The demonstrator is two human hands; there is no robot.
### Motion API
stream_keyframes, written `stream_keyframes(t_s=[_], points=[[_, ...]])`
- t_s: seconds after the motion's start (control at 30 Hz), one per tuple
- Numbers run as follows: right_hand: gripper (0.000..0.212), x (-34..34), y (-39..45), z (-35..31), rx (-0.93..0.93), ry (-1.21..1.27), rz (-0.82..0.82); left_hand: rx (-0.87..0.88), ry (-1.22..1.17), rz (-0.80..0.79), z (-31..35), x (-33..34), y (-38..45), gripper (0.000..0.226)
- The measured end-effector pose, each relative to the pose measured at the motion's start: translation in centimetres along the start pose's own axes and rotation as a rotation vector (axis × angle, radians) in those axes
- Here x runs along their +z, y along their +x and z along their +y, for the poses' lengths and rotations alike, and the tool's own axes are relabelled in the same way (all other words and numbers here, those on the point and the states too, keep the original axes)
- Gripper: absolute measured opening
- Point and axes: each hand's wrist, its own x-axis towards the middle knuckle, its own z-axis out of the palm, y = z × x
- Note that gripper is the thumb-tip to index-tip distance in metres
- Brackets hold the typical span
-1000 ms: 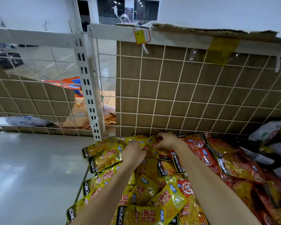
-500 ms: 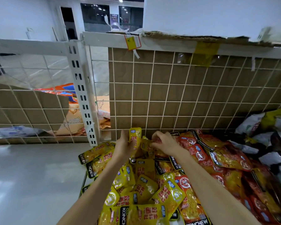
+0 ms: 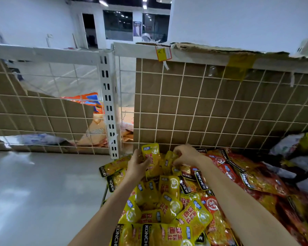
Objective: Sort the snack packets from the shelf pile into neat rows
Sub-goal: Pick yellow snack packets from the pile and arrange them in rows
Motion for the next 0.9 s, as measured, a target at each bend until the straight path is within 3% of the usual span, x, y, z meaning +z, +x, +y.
stream_keyframes(t_s=[0.07,0.2,0.33,0.53,0.7,0.9], points=[[0.019,-0.8,-0.8,-0.1,-0.029,0.159,0.122,0.025,-0.027,0.005,0.7,-0.7,0.0,0.021],[0.017,-2.7,-3.4,-2.1,-0.068,0.810,0.408,0.090,-0.064,-0.013,3.0,-2.1,0.0,0.025],[0.017,-2.6,-6.5,-3.7,-0.007,1.164,0.503,0.085,-0.211,-0.031,4.6,-3.2,-0.8,0.017],[0.012,0.8,-10.5,-4.7,0.121,1.176,0.529,0.020,-0.304,-0.063,3.2,-3.6,-3.5,0.024],[0.009,3.9,-13.3,-4.7,0.183,1.140,0.569,-0.041,-0.286,-0.067,1.1,-2.9,-5.5,0.007],[0.015,5.6,-15.8,-4.7,0.190,1.165,0.610,-0.070,-0.266,-0.077,-0.1,-2.1,-7.2,0.020]])
